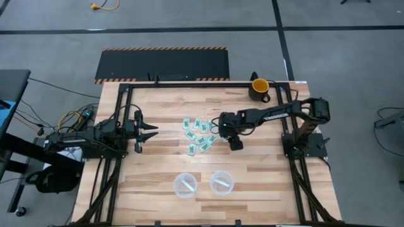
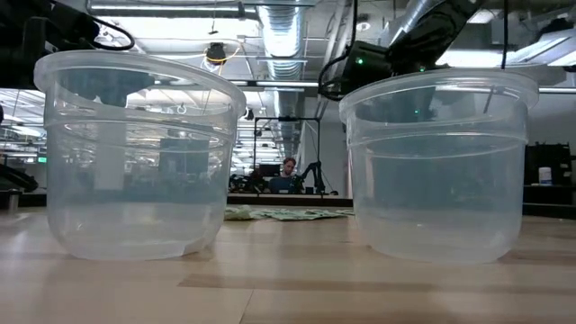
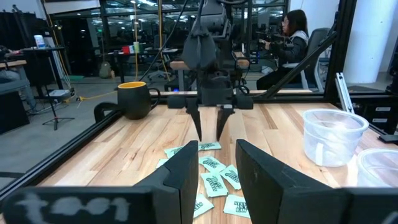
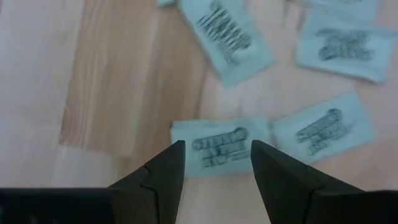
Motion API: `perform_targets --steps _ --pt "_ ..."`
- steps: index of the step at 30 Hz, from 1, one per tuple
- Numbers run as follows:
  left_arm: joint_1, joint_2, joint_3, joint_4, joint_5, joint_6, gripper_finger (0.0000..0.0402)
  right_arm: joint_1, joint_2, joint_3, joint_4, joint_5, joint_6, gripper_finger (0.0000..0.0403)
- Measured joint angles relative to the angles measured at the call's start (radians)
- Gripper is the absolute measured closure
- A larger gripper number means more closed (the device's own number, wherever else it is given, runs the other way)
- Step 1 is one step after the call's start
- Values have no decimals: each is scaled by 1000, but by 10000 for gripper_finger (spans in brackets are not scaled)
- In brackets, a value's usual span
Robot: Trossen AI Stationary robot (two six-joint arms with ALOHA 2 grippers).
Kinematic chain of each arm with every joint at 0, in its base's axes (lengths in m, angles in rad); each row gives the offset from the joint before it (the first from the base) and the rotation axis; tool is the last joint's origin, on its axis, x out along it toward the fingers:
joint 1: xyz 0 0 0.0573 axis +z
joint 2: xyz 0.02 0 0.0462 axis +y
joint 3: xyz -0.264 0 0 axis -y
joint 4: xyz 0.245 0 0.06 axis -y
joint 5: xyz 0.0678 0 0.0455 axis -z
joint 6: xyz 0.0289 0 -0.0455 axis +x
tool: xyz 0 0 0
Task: Pick and place Stevia / Truvia into bins
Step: Put the white stevia pack into the right transparent basket
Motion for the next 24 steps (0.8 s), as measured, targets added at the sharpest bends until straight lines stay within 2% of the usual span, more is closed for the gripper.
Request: perform_targets --steps 5,24 --pt "0 0 0 0 0 0 304 0 42 17 -1 -22 -20 227" --pt "0 0 0 0 0 0 304 -10 39 -11 42 -44 -29 227"
